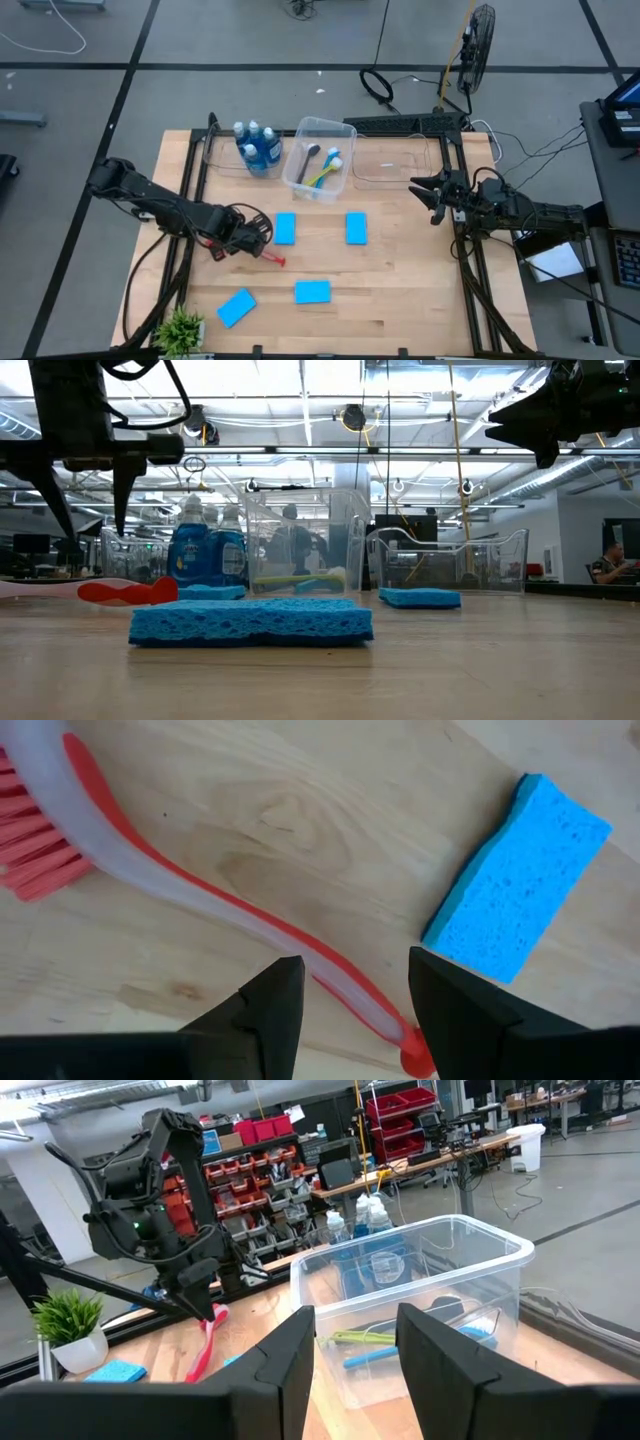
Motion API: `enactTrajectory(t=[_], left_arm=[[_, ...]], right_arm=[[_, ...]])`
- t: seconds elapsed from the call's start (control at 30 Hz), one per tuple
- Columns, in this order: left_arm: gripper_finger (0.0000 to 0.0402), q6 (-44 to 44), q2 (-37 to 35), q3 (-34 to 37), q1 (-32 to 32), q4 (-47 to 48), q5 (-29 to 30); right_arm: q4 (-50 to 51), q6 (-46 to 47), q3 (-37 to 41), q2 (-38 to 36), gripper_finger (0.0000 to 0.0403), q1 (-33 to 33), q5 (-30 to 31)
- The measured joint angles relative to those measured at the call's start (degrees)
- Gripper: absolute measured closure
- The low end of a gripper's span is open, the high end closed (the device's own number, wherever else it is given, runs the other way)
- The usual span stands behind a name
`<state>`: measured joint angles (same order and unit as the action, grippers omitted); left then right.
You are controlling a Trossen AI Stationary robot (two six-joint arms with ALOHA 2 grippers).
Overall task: Pick & Place Kitchen Sink Supplies
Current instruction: Put the red dish brush into the transparent container
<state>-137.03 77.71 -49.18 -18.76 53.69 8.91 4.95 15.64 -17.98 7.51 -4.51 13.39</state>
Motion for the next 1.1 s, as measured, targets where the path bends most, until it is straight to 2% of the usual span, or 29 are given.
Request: enactTrajectory(t=[0.33,0.53,0.8,1.1], left_arm=[[0.0218,1.04,0.0,0.0,0.0,-0.34,0.13],[0.0218,8.55,0.0,-0.01,0.0,-2.03,0.16],[0.0218,-6.5,0.0,-0.01,-1.03,-3.87,0.85],[0.0218,-7.64,0.41,-0.06,-1.19,-3.92,0.58]], right_arm=[[-0.01,-0.02,0.0,0.0,0.0273,0.0,0.0],[0.0,-0.02,0.0,0.0,0.0273,0.0,0.0],[0.0,-0.02,0.0,0.0,0.0273,0.0,0.0],[0.0,-0.04,0.0,0.0,0.0273,0.0,0.02]])
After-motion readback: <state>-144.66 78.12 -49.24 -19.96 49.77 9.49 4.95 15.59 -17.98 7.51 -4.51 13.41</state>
